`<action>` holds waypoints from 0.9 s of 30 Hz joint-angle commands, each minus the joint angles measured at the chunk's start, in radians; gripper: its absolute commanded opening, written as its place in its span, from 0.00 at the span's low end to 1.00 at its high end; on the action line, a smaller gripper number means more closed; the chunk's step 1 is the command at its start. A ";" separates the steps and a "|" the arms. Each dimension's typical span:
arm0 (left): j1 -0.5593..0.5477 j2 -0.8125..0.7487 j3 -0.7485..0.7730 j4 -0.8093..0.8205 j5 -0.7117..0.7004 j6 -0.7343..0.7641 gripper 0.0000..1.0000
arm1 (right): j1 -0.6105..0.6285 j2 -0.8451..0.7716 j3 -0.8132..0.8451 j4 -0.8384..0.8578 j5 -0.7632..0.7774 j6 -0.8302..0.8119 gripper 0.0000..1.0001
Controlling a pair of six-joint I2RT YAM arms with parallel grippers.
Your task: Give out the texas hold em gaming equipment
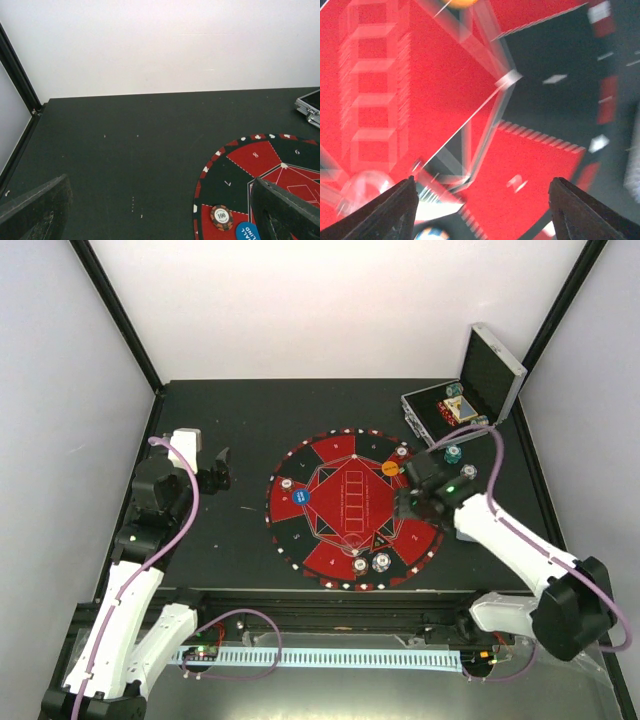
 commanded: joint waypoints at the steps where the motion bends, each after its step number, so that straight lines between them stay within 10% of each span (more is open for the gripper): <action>1: -0.006 -0.008 -0.001 0.013 0.000 -0.007 0.99 | -0.293 0.011 0.009 0.135 0.033 -0.100 0.75; 11: -0.007 0.042 0.058 0.026 0.027 -0.051 0.99 | -0.710 0.370 0.210 0.246 -0.060 -0.223 0.76; 27: -0.006 0.178 0.176 0.080 0.010 -0.008 0.99 | -0.789 0.629 0.393 0.180 -0.108 -0.311 0.75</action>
